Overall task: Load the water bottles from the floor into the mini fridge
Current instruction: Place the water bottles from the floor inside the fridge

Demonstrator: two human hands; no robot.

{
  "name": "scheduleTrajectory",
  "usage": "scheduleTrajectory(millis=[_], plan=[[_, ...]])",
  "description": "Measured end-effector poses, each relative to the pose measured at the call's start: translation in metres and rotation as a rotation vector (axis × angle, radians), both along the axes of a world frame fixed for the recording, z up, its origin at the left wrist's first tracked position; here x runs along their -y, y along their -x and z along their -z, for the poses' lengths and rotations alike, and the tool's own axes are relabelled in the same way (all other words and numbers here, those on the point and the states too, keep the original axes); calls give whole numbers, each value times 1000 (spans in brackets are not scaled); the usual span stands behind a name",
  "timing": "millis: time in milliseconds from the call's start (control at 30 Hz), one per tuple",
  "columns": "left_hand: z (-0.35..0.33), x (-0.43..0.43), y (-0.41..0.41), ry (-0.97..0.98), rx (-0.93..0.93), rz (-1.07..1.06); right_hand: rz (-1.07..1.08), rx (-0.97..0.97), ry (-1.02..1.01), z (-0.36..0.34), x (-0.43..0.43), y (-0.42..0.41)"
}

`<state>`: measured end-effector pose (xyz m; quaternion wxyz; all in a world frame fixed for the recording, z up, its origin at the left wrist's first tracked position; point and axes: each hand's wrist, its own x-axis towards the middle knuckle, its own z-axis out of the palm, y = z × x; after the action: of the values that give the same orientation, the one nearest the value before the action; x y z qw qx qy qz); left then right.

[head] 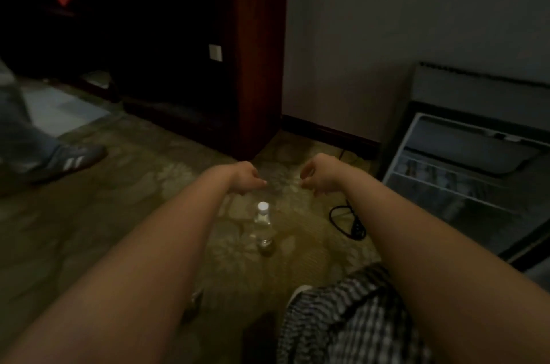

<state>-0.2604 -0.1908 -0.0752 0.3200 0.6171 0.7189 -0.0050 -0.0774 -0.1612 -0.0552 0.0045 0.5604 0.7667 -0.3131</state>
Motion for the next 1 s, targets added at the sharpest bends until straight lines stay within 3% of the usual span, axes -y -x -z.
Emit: scheduleTrajectory(millis=[300,533,767,1000], plan=[[79,91,110,99,118,-214,-161,-10,182,81,65,125],[158,159,146,178,388,-547,-310,48,199,153,93,185],[218,177,133,37,637,-823,-368,110,203,221,102,202],[255,170,123,-72,725,-857,-448,19,152,243,93,226]])
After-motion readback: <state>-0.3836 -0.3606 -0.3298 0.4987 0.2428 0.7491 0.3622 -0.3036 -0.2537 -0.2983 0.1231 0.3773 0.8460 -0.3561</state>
